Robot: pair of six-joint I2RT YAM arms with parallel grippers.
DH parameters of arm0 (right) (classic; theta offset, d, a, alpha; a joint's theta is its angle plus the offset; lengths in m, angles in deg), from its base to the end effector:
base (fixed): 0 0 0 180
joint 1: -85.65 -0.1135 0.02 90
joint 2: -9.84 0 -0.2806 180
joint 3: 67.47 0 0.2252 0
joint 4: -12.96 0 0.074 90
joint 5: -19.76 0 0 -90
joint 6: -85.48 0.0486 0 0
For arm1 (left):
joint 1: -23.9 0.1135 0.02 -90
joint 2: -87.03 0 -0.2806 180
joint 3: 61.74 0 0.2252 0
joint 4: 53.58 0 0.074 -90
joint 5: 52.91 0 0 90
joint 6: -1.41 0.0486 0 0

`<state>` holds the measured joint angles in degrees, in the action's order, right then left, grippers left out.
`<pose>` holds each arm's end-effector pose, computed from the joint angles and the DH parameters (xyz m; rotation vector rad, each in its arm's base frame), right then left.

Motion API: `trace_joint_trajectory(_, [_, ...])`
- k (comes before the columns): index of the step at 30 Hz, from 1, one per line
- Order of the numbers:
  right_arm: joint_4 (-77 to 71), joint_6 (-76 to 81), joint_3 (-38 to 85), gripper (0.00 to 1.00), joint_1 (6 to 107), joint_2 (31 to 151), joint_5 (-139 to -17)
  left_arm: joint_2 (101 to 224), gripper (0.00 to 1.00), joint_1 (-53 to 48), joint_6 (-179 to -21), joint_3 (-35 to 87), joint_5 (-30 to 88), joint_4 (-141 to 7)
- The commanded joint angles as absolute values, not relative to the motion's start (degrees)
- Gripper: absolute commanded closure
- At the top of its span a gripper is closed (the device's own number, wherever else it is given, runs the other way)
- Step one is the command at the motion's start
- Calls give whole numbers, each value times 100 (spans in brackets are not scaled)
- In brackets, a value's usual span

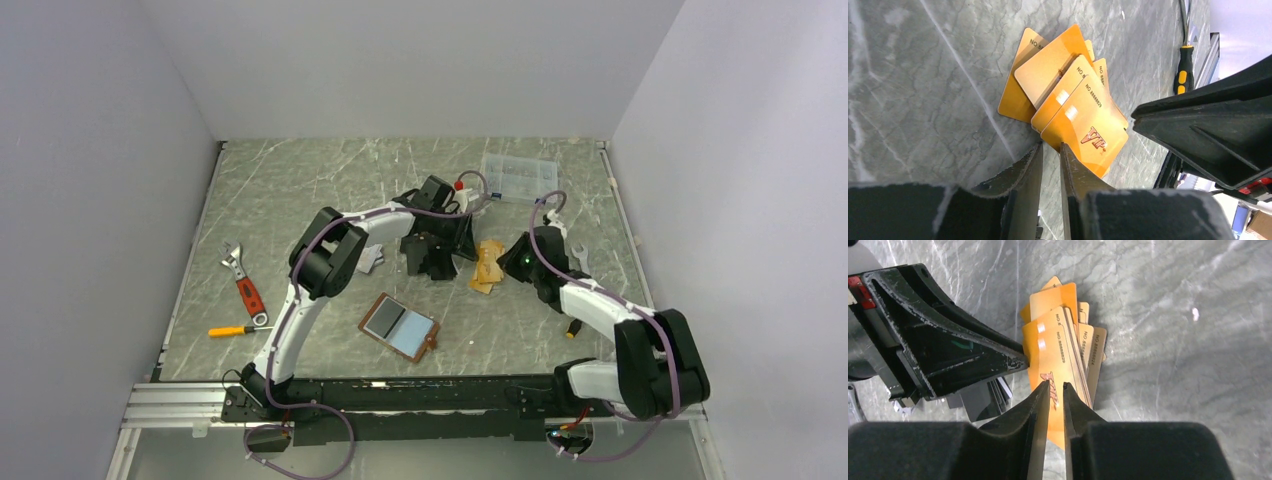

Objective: Put the credit cards into the card holder
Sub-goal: Pick up the credit card from the storage box.

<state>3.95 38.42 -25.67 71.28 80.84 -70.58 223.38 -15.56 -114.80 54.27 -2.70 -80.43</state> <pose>0.2146 0.0553 0.1931 0.5631 2.2249 0.5403 0.3739 -0.3480 0.1472 0.6569 2.5042 -1.3242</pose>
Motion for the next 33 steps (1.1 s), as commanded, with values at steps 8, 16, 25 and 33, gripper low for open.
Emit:
trace_joint_trajectory(8, [1000, 3765, -2329, 85, 6903, 8845, -7183, 21985, 53, -1516, -11474, 5049, -334, -7898])
trace_joint_trajectory(16, [1203, 3891, -2381, 87, 6809, 9131, -7270, 22018, 47, -1513, -11602, 4929, -388, -7834])
trace_joint_trajectory(25, [1296, 4005, -2247, 89, 6606, 9114, -7511, 22031, 49, -1466, -11873, 4723, -488, -7566])
trace_joint_trajectory(33, [703, 3689, -2331, 89, 6906, 8347, -7213, 21965, 51, -1391, -11961, 4565, -519, -7401])
